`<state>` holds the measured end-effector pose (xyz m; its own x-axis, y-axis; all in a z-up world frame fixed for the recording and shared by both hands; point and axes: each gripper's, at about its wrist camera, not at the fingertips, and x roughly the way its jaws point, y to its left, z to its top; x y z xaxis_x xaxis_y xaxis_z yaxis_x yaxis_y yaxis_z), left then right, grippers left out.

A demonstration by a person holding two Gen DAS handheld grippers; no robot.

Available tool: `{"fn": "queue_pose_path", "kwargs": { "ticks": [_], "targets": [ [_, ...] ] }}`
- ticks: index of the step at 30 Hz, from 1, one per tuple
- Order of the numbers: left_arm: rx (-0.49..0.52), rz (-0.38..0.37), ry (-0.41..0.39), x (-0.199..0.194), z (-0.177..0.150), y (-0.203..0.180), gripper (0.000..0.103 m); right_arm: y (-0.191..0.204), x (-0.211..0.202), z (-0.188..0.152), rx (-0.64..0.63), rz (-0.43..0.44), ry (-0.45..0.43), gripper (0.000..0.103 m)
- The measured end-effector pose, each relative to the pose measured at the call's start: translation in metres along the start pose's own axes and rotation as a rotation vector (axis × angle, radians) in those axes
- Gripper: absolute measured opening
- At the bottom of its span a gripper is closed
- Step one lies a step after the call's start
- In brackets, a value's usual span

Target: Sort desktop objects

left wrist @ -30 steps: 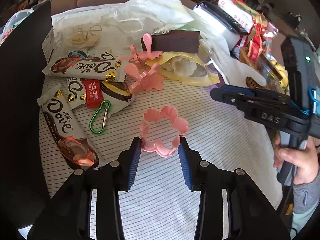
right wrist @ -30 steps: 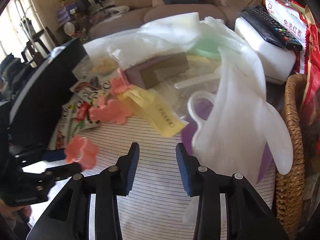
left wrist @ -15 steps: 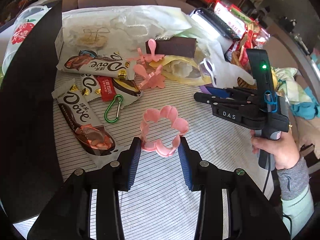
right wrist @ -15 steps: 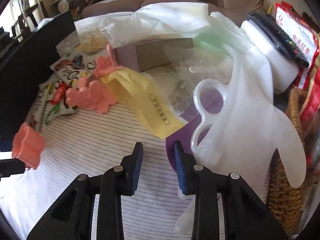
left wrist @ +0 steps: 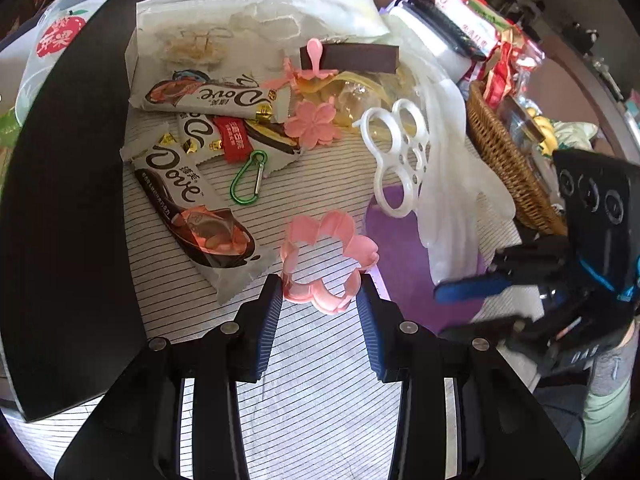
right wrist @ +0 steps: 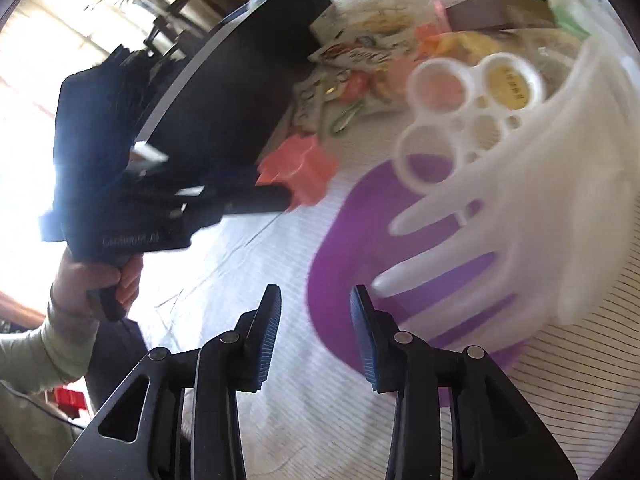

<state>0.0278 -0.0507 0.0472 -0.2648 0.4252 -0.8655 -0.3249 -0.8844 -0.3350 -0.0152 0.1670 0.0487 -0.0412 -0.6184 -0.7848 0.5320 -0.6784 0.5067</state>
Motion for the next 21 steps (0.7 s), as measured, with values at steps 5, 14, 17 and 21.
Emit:
{"fn": "queue_pose_path", "kwargs": {
  "ticks": [5,14,17,21],
  "targets": [
    [0.009,-0.039,0.034,0.017,-0.001,-0.014,0.036,-0.049,-0.04,0.005,0.174,-0.019,-0.118,0.041],
    [0.024,-0.04,0.016,0.018,0.005,-0.035,0.036,-0.093,-0.089,-0.002,0.298,-0.308,-0.224,0.055],
    [-0.005,-0.019,0.013,0.016,0.005,-0.029,0.036,-0.099,-0.083,-0.01,0.303,-0.301,-0.159,0.064],
    [-0.03,-0.087,0.01,0.01,0.006,-0.03,0.039,-0.103,-0.061,-0.02,0.31,-0.182,-0.088,0.065]
  ]
}}
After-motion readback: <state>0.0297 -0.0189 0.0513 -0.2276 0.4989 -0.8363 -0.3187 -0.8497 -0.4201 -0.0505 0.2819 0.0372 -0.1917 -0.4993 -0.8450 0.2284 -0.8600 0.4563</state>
